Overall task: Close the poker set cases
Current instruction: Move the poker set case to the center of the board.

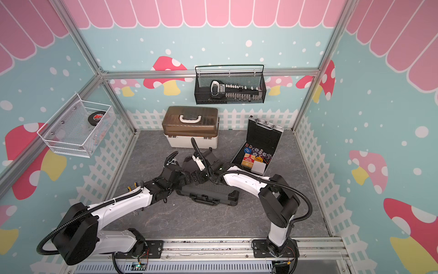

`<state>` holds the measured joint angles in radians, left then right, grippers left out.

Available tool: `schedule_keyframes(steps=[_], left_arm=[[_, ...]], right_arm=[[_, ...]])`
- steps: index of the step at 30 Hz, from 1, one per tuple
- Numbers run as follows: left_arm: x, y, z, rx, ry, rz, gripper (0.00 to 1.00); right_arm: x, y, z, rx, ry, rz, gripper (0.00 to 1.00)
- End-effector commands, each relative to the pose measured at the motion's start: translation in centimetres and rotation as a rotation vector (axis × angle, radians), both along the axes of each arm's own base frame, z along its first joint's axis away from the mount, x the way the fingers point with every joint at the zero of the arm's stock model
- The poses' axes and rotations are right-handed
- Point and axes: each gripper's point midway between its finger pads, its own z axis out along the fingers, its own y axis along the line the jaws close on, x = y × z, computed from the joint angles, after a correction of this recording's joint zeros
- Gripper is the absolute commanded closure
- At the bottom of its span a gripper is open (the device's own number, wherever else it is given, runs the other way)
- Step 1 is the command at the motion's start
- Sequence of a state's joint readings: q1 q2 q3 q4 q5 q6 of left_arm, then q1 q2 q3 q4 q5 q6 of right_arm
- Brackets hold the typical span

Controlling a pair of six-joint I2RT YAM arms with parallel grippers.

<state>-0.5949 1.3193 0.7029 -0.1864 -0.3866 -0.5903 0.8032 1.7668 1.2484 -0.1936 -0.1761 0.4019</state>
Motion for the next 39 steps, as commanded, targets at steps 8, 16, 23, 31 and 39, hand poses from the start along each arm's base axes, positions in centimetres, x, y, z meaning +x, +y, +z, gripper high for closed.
schedule_keyframes(steps=[8,16,23,31,39], left_arm=[[-0.1,-0.1,1.3,-0.016,-0.035,-0.001,0.02],[0.4,-0.8,2.0,-0.026,-0.045,-0.026,0.01],[0.9,-1.5,1.6,-0.037,-0.029,-0.037,0.01],[1.4,-2.0,1.8,-0.033,-0.030,-0.050,0.02],[1.8,-2.2,1.7,-0.029,-0.027,-0.051,0.02]], right_arm=[[-0.4,-6.9,-0.4,-0.144,0.007,-0.207,0.10],[-3.0,-15.4,0.9,-0.219,-0.012,-0.388,0.09],[-5.1,-18.8,-1.8,-0.222,0.091,-0.466,0.07],[-6.4,-20.0,-3.9,-0.165,0.196,-0.495,0.02],[-6.9,-15.3,-4.7,0.040,0.316,-0.354,0.02]])
